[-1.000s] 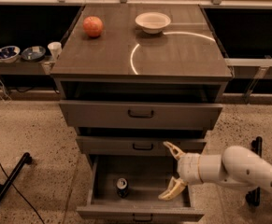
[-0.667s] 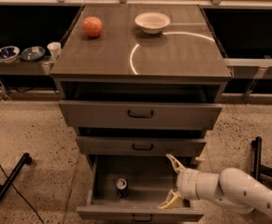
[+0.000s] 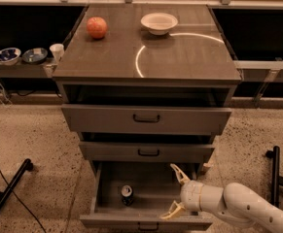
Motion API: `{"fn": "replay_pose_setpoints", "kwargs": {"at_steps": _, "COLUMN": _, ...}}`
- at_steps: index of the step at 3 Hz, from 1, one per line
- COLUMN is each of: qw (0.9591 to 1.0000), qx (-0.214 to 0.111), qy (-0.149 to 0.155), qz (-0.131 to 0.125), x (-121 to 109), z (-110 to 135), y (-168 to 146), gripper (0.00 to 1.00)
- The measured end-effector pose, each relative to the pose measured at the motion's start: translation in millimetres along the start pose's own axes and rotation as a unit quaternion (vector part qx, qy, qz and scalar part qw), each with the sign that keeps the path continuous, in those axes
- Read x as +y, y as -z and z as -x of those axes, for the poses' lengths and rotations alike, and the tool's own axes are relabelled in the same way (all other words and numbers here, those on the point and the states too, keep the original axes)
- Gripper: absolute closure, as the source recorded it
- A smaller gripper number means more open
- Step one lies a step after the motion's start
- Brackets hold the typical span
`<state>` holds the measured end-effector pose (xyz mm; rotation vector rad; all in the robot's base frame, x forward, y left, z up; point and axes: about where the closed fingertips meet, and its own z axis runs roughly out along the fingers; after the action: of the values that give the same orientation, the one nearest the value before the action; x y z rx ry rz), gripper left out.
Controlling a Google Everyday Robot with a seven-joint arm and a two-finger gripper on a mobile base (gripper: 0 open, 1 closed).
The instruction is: Pick pepsi can from bottom drawer and place on counter
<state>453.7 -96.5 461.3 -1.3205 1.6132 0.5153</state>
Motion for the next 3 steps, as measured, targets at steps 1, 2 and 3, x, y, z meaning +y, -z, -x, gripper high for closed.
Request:
{"fn": "replay_pose_setpoints", "kwargs": {"at_steps": 1, "qw": 0.9998, "qx": -0.004, "qy": -0.015, "qz": -0.012, "x": -13.0, "z": -0.9, "y": -28.0, "gripper": 0.0}}
{"fn": "replay_pose_setpoints", "kwargs": {"at_steps": 2, "qw": 0.9961, "qx": 0.021, "qy": -0.06, "qz": -0.06, "x": -26.3, "z": -32.1, "y": -90.5, "gripper": 0.0}}
{"fn": "replay_pose_setpoints", "kwargs": {"at_steps": 3, "qw": 0.9919, "qx": 0.048, "qy": -0.079, "qz": -0.087, "x": -32.6, "z": -50.9, "y": -115.4, "gripper": 0.0}}
